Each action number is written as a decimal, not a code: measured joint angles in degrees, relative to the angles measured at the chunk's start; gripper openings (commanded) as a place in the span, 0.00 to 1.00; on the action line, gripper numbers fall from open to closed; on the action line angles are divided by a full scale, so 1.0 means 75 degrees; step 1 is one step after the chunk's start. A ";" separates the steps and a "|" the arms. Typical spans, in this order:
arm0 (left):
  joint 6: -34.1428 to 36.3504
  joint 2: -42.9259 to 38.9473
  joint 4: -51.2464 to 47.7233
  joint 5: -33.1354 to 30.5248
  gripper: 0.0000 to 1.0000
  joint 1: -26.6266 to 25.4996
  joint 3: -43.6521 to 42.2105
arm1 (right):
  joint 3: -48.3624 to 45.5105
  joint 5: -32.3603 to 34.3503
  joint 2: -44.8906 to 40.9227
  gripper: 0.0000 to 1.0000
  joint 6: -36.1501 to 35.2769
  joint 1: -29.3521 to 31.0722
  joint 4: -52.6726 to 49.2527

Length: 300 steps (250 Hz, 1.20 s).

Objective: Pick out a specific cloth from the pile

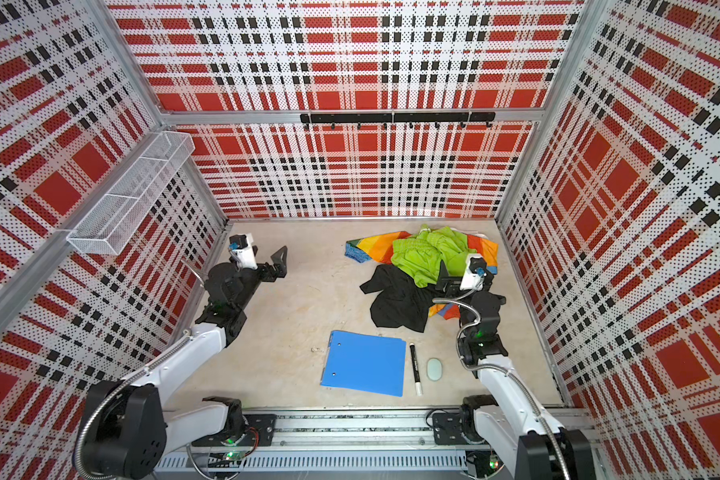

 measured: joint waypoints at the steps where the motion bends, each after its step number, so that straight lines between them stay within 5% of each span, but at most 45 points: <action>1: -0.0003 -0.0009 -0.0029 0.0006 0.99 -0.0017 0.0020 | 0.0020 0.0003 -0.0009 1.00 0.0017 0.0000 -0.0029; 116: 0.0230 -0.0321 -0.4371 0.1658 0.99 -0.1853 0.3290 | 0.1953 0.0286 0.0227 1.00 0.1550 0.0003 -0.3745; 199: 0.0848 -0.0828 -0.5211 0.1842 0.99 -0.2162 0.2620 | 0.2363 -0.0664 0.1434 1.00 0.2827 -0.0691 -0.5138; 300: 0.0752 -0.0921 -0.5219 0.2022 0.99 -0.2162 0.2623 | 0.2276 -0.1970 0.3582 1.00 0.4065 -0.1119 -0.4520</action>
